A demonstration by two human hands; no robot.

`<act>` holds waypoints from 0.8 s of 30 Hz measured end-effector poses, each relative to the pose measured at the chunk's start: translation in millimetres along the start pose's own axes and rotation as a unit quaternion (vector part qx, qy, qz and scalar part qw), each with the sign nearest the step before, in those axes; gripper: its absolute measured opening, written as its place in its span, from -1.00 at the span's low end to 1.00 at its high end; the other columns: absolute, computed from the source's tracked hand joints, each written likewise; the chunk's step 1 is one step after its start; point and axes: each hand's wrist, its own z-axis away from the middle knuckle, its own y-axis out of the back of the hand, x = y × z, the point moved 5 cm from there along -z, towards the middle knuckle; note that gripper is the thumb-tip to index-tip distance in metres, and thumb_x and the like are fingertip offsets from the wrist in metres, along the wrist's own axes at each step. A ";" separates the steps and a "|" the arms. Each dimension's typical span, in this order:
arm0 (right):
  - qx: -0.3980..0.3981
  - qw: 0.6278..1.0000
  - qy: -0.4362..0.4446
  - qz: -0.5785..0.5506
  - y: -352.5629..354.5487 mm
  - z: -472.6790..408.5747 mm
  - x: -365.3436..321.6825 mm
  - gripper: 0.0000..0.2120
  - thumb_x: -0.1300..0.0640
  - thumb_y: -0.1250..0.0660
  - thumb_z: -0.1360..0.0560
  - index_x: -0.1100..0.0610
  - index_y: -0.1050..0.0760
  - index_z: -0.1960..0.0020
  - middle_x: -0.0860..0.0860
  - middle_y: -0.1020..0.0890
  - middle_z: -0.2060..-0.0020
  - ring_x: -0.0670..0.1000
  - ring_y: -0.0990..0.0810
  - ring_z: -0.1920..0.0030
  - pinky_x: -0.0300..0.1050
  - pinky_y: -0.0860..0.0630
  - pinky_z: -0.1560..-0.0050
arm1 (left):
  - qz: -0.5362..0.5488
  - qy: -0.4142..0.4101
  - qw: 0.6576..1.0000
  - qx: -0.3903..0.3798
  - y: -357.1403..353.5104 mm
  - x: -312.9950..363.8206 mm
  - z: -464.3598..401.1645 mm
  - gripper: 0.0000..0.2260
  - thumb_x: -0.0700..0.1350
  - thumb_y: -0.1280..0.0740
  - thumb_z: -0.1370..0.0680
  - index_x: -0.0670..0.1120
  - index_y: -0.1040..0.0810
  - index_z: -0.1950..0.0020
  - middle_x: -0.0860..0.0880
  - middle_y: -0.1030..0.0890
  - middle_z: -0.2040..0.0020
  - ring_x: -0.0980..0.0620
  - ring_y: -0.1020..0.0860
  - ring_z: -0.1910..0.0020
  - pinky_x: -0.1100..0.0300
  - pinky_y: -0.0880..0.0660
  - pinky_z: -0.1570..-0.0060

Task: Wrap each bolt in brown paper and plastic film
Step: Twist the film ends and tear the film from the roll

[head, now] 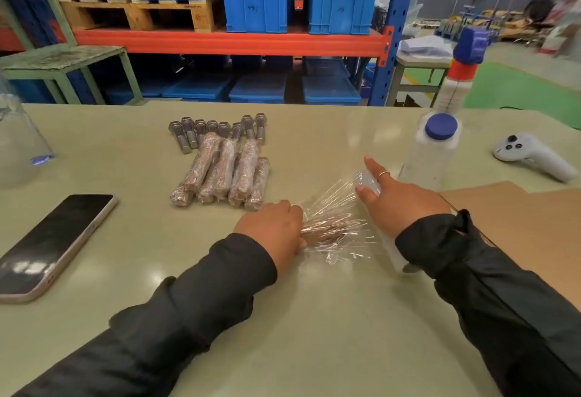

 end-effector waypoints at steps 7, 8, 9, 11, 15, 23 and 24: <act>-0.017 1.000 -0.015 0.000 -3.8 -7.6 10.0 -0.49 -0.16 0.08 -0.61 -0.21 0.19 -0.50 0.19 -0.50 -0.25 0.20 -0.47 -0.22 0.02 -0.36 -0.20 | 0.038 0.012 0.999 -0.010 10.1 15.2 -21.4 -0.59 0.11 -0.21 -0.56 -0.05 -0.35 -0.34 -0.09 -0.39 -0.19 -0.08 -0.39 -0.17 0.08 -0.38 -0.07; -0.016 1.000 -0.016 0.002 -5.1 -8.7 10.2 -0.49 -0.16 0.07 -0.61 -0.21 0.17 -0.50 0.19 -0.51 -0.23 0.19 -0.47 -0.21 0.01 -0.37 -0.18 | 0.056 0.010 0.998 -0.011 8.1 18.1 -23.9 -0.52 0.18 -0.21 -0.53 -0.04 -0.33 -0.36 -0.08 -0.38 -0.21 -0.07 -0.36 -0.20 0.09 -0.35 -0.10; -0.009 1.000 -0.016 0.005 -5.8 -10.1 10.2 -0.49 -0.16 0.06 -0.60 -0.21 0.15 -0.50 0.18 -0.52 -0.21 0.19 -0.48 -0.20 -0.01 -0.39 -0.13 | 0.068 0.008 0.997 -0.020 4.1 20.5 -26.2 -0.47 0.22 -0.21 -0.51 -0.04 -0.31 -0.39 -0.08 -0.37 -0.22 -0.07 -0.34 -0.22 0.10 -0.34 -0.12; 0.010 1.000 -0.016 0.013 -6.4 -11.3 9.3 -0.50 -0.17 0.05 -0.60 -0.22 0.13 -0.50 0.18 -0.55 -0.13 0.19 -0.51 -0.13 -0.04 -0.39 0.00 | 0.048 0.007 0.998 -0.045 -4.9 23.1 -29.4 -0.43 0.26 -0.18 -0.50 -0.05 -0.31 -0.39 -0.09 -0.37 -0.24 -0.08 -0.33 -0.22 0.09 -0.33 -0.13; 0.015 1.000 -0.013 0.006 -10.8 -8.4 4.5 -0.53 -0.18 0.03 -0.60 -0.32 0.10 -0.46 0.20 -0.42 -0.19 0.18 -0.51 -0.05 -0.07 -0.31 0.12 | 0.015 0.011 1.000 -0.015 -13.7 23.8 -32.1 -0.53 0.21 -0.17 -0.53 -0.11 -0.40 -0.26 -0.09 -0.37 -0.21 -0.07 -0.31 -0.20 0.12 -0.29 -0.07; 0.023 0.997 0.055 -0.052 -5.7 -2.8 4.7 -0.66 -0.14 0.00 -0.61 -0.36 -0.24 -0.36 0.00 0.10 -0.52 0.15 -0.45 -0.27 -0.04 -0.38 -0.16 | 0.058 -0.026 0.989 0.136 -11.8 25.3 -22.7 -0.62 0.10 -0.13 -0.59 -0.16 -0.43 -0.21 -0.11 -0.34 -0.33 -0.04 -0.21 -0.39 0.12 -0.02 -0.23; 0.035 0.995 0.057 -0.067 -3.6 -1.2 6.7 -0.67 -0.15 -0.01 -0.60 -0.36 -0.26 -0.34 0.00 0.07 -0.51 0.14 -0.44 -0.28 -0.04 -0.37 -0.18 | 0.079 -0.026 0.985 0.150 -8.3 24.4 -21.1 -0.65 0.07 -0.15 -0.59 -0.17 -0.43 -0.19 -0.11 -0.42 -0.26 -0.06 -0.25 -0.39 0.11 0.01 -0.30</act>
